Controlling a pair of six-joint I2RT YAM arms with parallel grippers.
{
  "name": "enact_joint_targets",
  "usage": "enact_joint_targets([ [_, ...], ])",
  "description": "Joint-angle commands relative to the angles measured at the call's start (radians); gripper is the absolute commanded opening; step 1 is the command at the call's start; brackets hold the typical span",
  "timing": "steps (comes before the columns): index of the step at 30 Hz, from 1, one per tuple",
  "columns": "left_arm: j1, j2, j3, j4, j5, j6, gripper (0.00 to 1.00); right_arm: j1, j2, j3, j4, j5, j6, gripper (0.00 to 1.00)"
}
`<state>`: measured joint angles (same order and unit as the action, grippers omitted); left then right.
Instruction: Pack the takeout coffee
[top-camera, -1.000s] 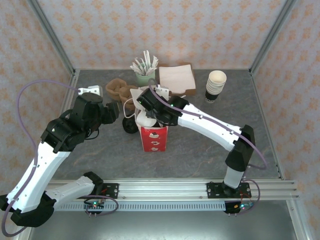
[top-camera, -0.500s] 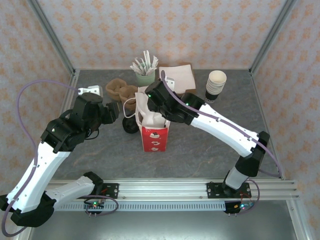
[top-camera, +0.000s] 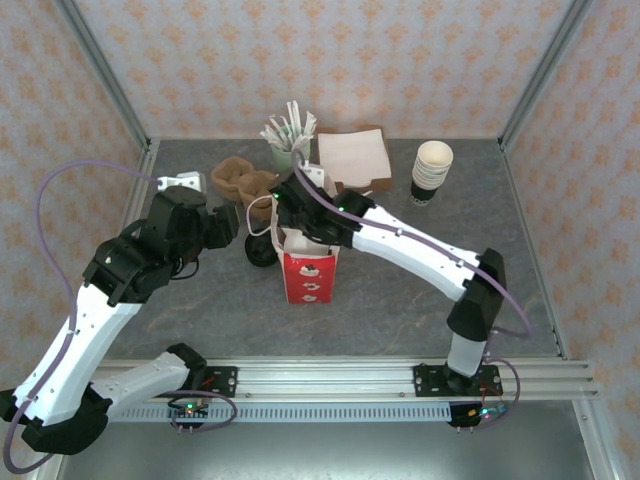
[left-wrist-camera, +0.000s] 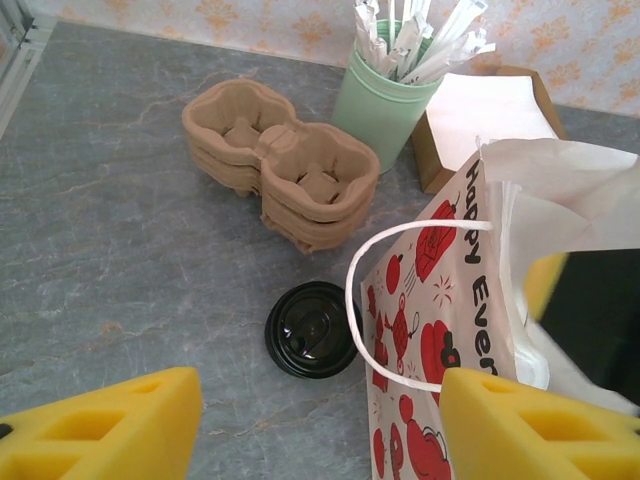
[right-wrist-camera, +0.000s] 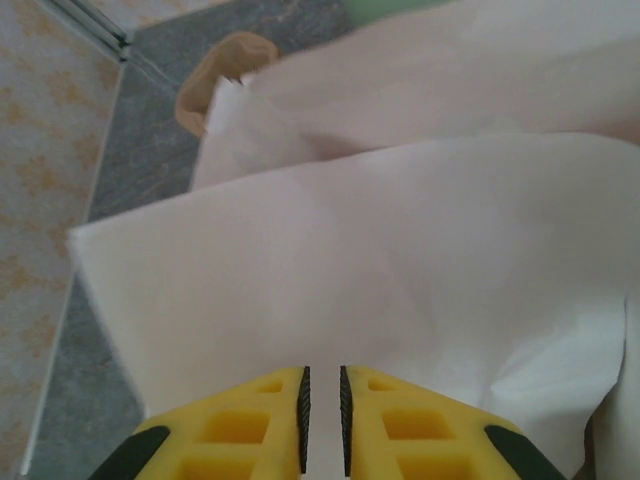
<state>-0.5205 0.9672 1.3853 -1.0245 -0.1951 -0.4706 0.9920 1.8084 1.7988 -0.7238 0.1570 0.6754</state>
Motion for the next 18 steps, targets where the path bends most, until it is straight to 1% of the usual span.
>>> enact_joint_targets([
  [1, 0.011, -0.022, -0.005, 0.006, -0.017, 0.003, 0.66, -0.013, 0.045, 0.018, -0.009, 0.024, 0.009, 0.18],
  [7, 0.010, -0.031, -0.002, -0.005, -0.033, 0.014, 0.66, -0.036, 0.110, 0.021, -0.003, -0.012, 0.012, 0.18],
  [10, 0.011, -0.033, 0.003, -0.008, -0.036, 0.017, 0.66, -0.037, 0.137, 0.053, -0.043, -0.014, 0.009, 0.18],
  [18, 0.010, -0.030, -0.001, -0.005, -0.035, 0.018, 0.67, -0.037, 0.090, 0.121, -0.089, -0.014, -0.031, 0.18],
])
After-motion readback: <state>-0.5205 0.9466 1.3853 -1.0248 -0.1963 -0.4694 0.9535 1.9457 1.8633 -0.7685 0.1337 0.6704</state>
